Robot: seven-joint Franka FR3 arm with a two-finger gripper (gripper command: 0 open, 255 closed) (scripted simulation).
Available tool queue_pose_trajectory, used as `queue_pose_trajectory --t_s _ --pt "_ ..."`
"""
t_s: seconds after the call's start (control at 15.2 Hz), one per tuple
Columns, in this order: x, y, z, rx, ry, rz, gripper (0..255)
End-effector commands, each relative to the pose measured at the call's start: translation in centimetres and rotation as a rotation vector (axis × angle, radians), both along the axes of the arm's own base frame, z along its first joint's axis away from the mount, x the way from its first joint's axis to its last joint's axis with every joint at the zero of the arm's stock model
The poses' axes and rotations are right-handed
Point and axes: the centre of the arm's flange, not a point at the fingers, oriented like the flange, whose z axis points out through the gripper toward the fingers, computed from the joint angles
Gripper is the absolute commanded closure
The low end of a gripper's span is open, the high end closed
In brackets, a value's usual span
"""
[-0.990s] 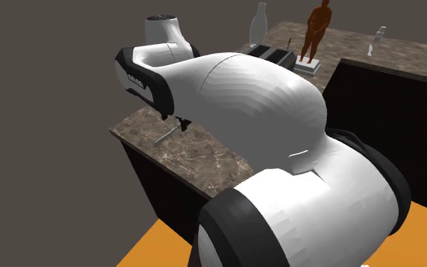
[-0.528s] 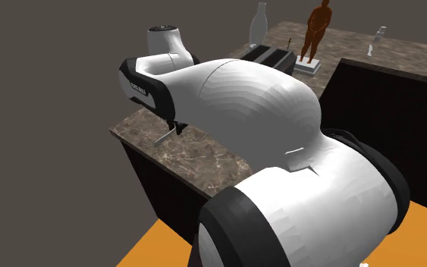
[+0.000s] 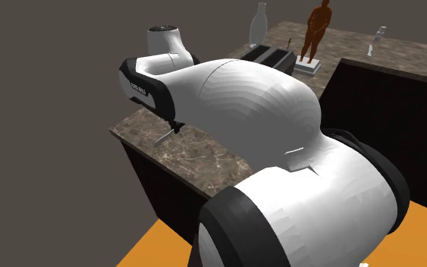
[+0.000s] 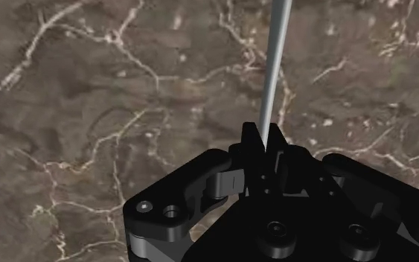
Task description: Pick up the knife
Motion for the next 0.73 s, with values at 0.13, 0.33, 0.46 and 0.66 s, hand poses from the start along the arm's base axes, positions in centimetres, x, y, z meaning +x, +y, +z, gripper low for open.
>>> queue_pose_trajectory --t_s 0.13,0.33,0.46,0.66 --pt "0.0 0.0 1.6 0.0 0.0 0.0 255" --pt "0.0 0.0 3.2 0.0 0.0 0.0 255" --pt "0.0 0.0 4.2 0.0 0.0 0.0 255" --pt "0.0 0.0 5.8 0.0 0.0 0.0 255"
